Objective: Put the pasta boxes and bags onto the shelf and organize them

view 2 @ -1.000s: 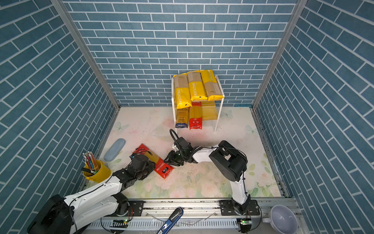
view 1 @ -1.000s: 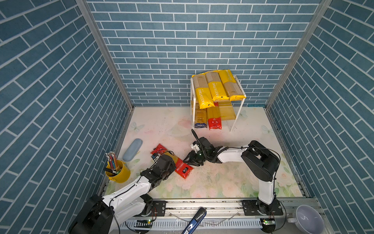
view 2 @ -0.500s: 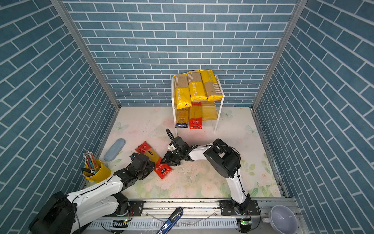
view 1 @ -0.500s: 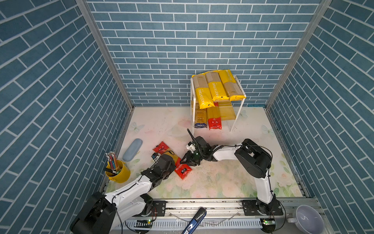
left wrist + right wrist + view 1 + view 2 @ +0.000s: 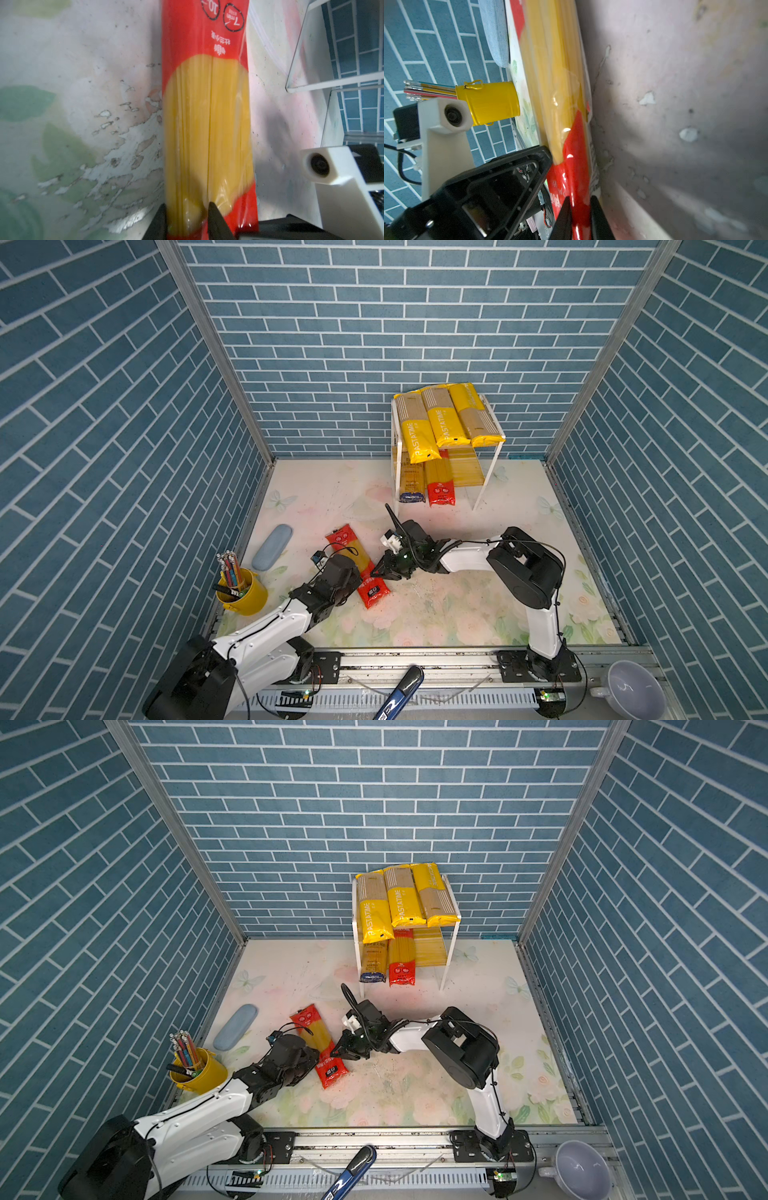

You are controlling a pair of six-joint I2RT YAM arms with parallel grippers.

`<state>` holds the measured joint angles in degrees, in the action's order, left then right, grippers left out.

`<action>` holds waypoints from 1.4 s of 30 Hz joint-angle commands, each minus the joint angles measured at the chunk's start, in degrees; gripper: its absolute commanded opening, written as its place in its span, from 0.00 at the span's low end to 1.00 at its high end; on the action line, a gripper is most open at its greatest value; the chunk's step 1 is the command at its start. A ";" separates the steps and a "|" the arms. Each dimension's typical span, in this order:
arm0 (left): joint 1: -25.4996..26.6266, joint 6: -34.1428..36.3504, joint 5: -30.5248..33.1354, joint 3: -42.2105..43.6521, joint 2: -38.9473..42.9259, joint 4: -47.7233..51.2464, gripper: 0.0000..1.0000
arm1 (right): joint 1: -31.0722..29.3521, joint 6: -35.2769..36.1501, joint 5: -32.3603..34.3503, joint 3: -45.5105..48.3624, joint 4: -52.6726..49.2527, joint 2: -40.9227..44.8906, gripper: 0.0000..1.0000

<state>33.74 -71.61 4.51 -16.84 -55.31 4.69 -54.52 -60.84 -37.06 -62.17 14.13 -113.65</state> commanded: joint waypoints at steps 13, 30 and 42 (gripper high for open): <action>-0.26 3.67 5.05 -8.34 17.38 21.63 0.43 | 0.97 3.69 1.12 3.83 -1.87 18.36 0.00; -2.04 11.12 4.33 -11.72 17.62 17.20 0.49 | 6.77 1.77 -5.19 10.53 -3.74 36.68 0.00; -2.09 11.15 0.51 -11.54 11.45 6.89 0.49 | 14.45 -1.06 -9.13 11.89 -5.15 47.38 0.00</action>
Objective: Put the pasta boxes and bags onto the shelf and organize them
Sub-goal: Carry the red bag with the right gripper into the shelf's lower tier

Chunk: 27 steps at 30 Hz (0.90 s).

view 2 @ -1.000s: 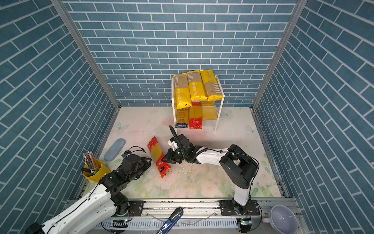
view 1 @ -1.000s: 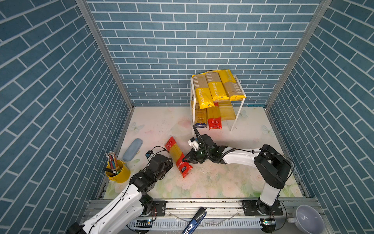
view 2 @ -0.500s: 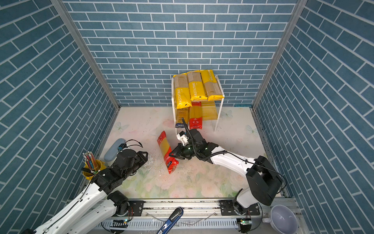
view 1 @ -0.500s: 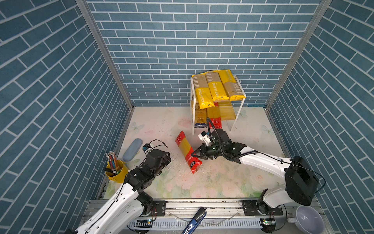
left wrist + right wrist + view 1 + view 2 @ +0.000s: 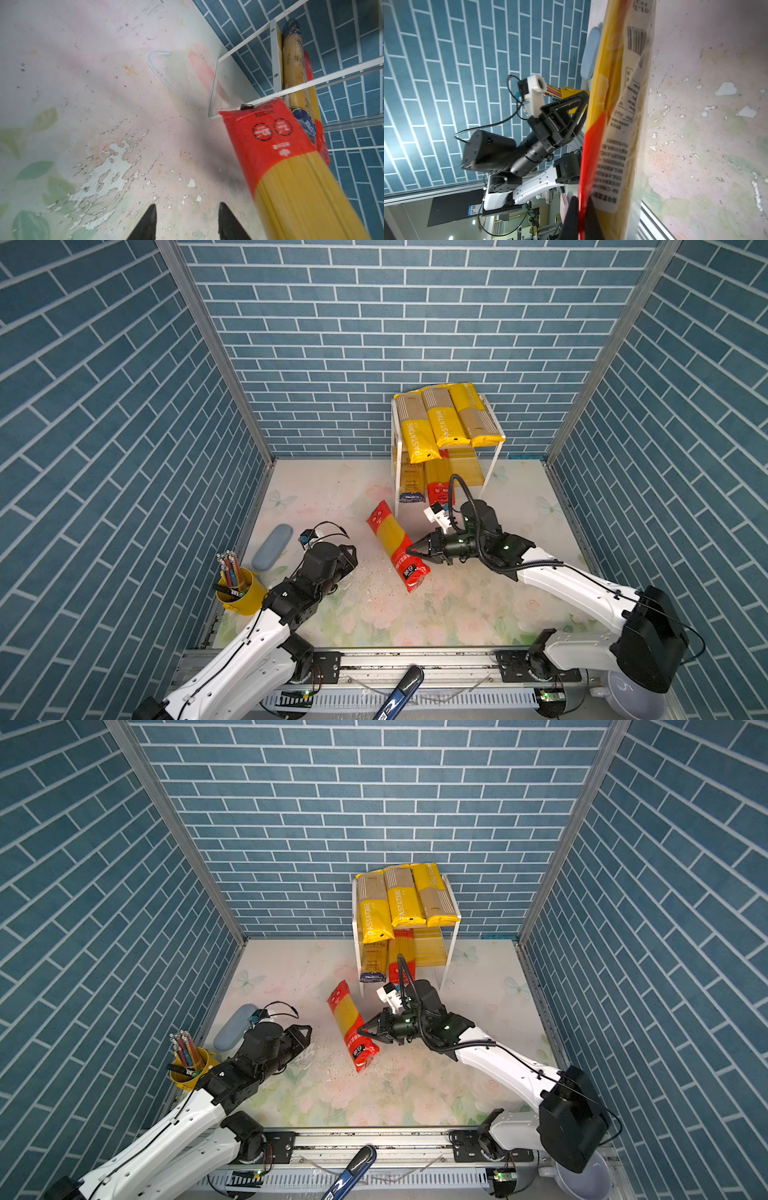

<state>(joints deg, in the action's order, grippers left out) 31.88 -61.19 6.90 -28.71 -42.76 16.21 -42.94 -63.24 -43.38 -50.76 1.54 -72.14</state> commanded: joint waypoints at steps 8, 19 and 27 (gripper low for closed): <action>0.11 1.69 -4.69 -0.47 -5.31 -10.12 0.49 | 9.16 -0.41 -3.72 2.94 6.96 12.78 0.00; 2.95 1.17 -4.61 -0.51 -9.92 -14.93 0.49 | 20.87 -4.48 -7.78 2.85 11.96 14.67 0.00; 4.75 0.93 -4.17 -0.82 -12.15 -16.38 0.49 | 28.48 -5.48 -9.24 -1.12 19.18 8.79 0.00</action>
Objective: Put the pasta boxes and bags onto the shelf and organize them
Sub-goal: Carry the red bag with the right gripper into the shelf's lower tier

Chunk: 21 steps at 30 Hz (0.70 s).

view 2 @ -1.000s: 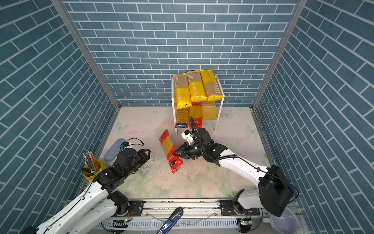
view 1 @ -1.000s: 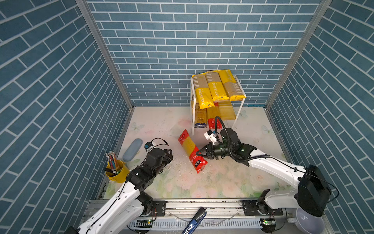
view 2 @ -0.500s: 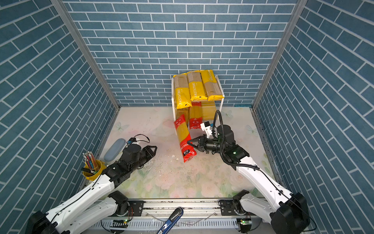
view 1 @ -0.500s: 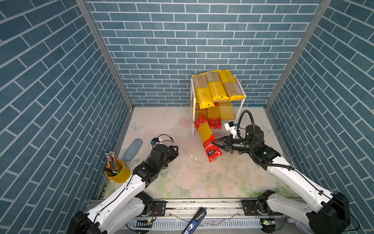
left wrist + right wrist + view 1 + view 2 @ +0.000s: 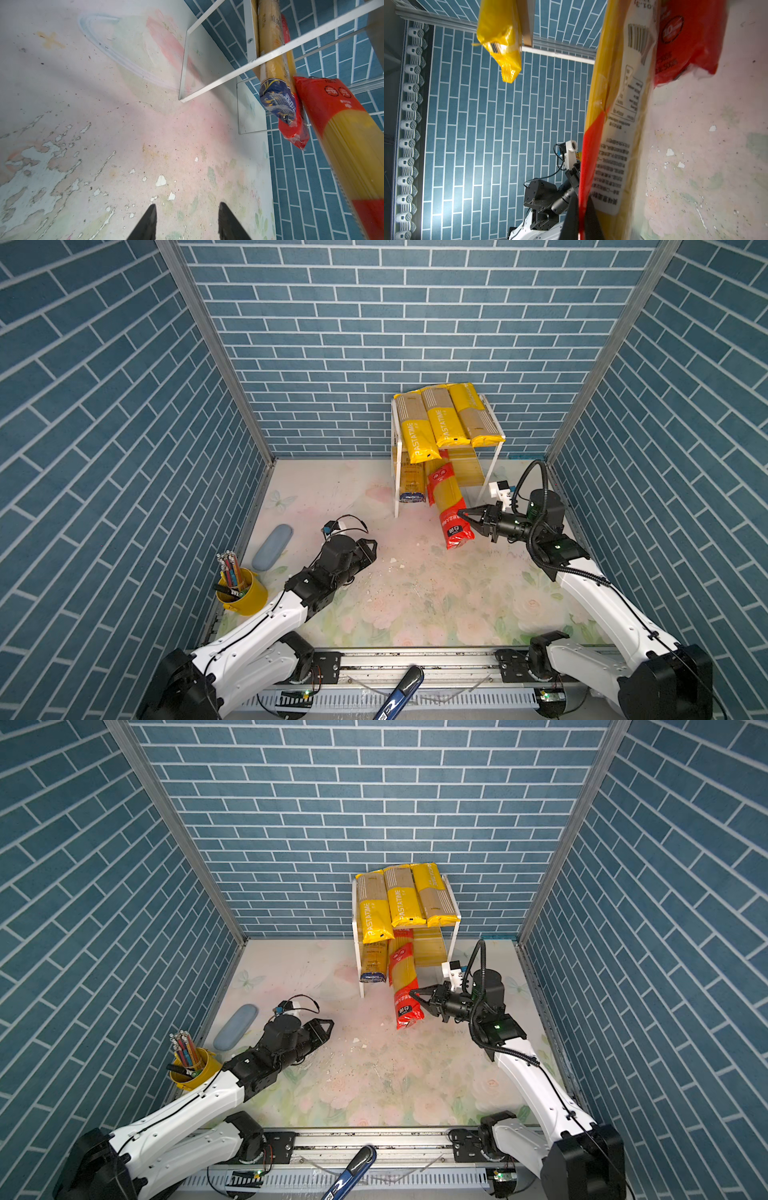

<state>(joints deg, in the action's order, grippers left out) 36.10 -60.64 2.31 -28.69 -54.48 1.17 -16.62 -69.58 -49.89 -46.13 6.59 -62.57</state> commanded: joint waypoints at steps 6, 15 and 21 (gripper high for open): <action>2.63 0.35 1.02 -1.72 -2.38 -1.96 0.49 | 6.51 -1.00 -5.81 -9.55 22.33 -10.43 0.00; 6.07 -0.37 3.02 -1.84 -5.08 -3.09 0.49 | 11.19 3.80 -7.79 -19.30 20.47 -23.41 0.00; 6.71 -0.62 3.42 -1.81 -5.31 -3.10 0.49 | 12.27 3.68 -9.09 -20.43 21.20 -28.93 0.00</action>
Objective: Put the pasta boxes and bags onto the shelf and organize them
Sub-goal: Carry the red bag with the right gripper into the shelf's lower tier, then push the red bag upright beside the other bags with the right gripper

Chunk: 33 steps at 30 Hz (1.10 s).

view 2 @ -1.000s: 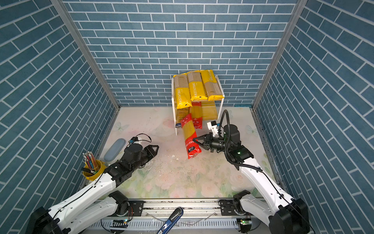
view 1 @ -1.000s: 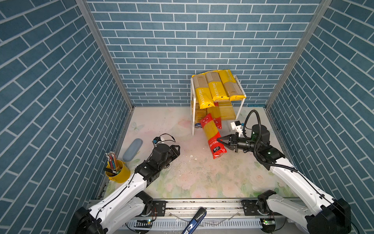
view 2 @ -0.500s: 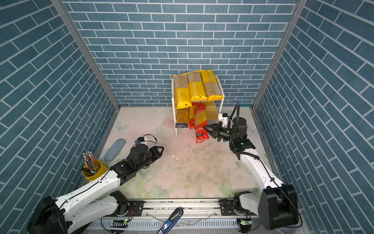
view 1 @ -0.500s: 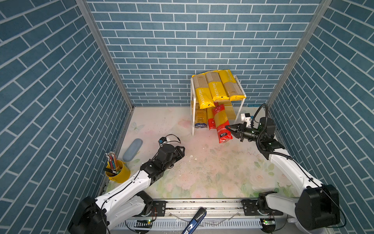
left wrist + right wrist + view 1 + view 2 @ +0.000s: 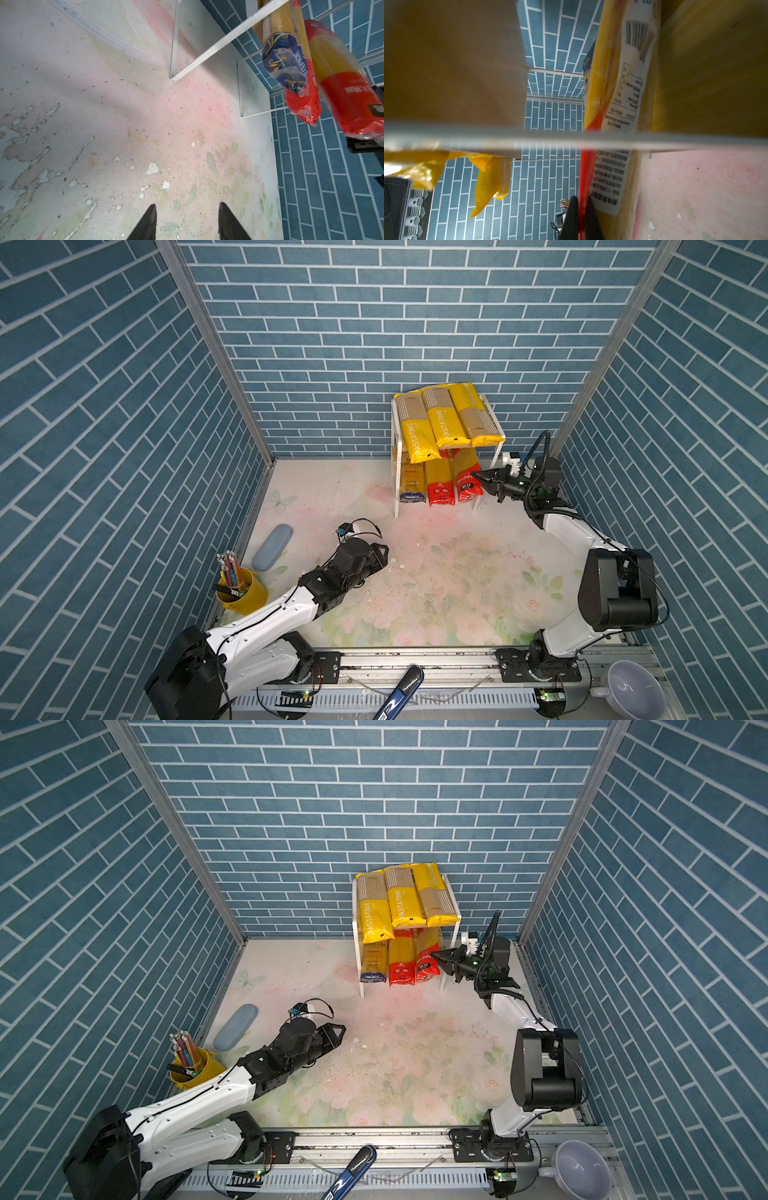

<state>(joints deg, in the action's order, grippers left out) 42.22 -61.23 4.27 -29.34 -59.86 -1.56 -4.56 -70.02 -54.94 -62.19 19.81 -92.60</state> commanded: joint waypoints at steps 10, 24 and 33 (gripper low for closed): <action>1.24 -0.38 1.64 -0.19 -0.68 -1.09 0.49 | 1.48 19.86 2.59 -6.49 -17.40 -0.09 0.00; 1.20 -0.38 1.53 0.60 -1.48 -1.41 0.49 | -1.25 33.17 14.98 -14.97 -34.98 -1.84 0.00; 1.29 -0.55 2.00 1.12 -0.88 -1.16 0.49 | -8.22 43.32 33.93 -16.47 -40.23 -2.59 0.00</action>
<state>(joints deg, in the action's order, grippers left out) 43.16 -61.78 5.32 -29.21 -61.04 -2.31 -10.35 -35.24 -29.08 -78.04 -19.31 -94.91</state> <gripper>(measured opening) 0.494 0.060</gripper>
